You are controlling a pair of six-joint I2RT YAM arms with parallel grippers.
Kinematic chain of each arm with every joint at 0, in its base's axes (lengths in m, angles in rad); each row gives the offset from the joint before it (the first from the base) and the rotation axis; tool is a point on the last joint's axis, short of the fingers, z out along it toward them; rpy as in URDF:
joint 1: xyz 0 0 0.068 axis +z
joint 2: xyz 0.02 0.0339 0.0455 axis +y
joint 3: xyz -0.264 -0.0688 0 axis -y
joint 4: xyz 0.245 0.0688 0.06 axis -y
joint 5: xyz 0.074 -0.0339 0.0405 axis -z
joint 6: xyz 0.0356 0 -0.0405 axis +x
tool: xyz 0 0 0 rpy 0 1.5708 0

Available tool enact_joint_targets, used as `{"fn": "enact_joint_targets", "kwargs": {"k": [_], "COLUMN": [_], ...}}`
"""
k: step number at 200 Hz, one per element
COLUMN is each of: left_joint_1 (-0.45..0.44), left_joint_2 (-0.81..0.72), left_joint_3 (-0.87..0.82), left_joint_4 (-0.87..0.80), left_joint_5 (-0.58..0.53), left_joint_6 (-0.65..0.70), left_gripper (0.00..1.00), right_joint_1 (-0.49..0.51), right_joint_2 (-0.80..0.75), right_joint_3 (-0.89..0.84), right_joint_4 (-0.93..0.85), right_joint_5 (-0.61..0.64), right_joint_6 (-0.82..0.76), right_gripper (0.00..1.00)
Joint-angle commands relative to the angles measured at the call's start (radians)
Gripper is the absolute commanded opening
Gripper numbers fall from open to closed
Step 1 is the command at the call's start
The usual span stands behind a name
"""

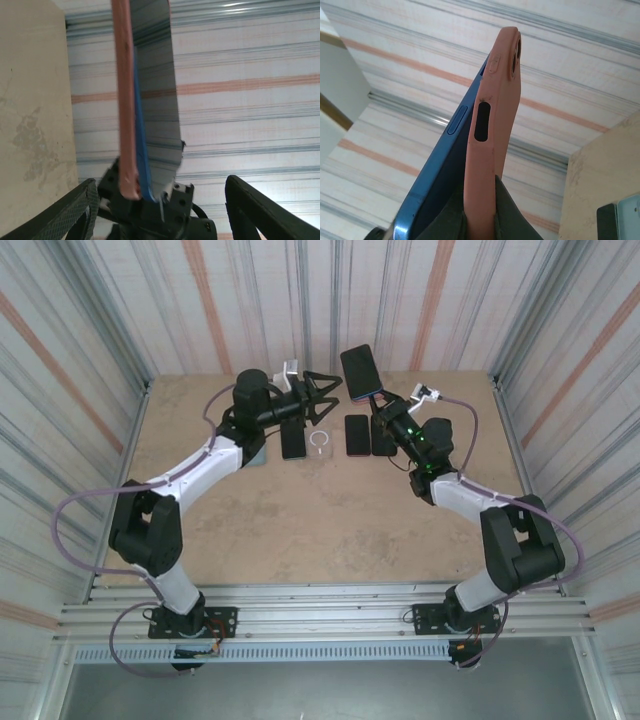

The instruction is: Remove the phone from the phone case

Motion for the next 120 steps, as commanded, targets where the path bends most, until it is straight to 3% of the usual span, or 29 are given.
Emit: {"fn": "enact_joint_targets", "kwargs": {"k": [1,63,120], "left_joint_1": [-0.041,-0.145,-0.18], "left_joint_2": [-0.092,-0.099,-0.086], "left_joint_3": [-0.024,-0.028,-0.017], "left_joint_4": [-0.052,-0.064,-0.122], "left_joint_5": [-0.087,-0.281,-0.38], "left_joint_6": [-0.001,-0.108,-0.138], "left_gripper": [0.67,0.51,0.49], "right_joint_1": [0.016,0.066,0.102], "right_joint_2": [0.023,0.078,0.096], "right_joint_3": [0.017,0.027,0.021], "right_joint_4": [0.14,0.211,0.256], "right_joint_5": [0.074,0.163,0.228], "right_joint_6": [-0.023,-0.039,-0.059], "right_gripper": [0.0,0.0,0.0]}}
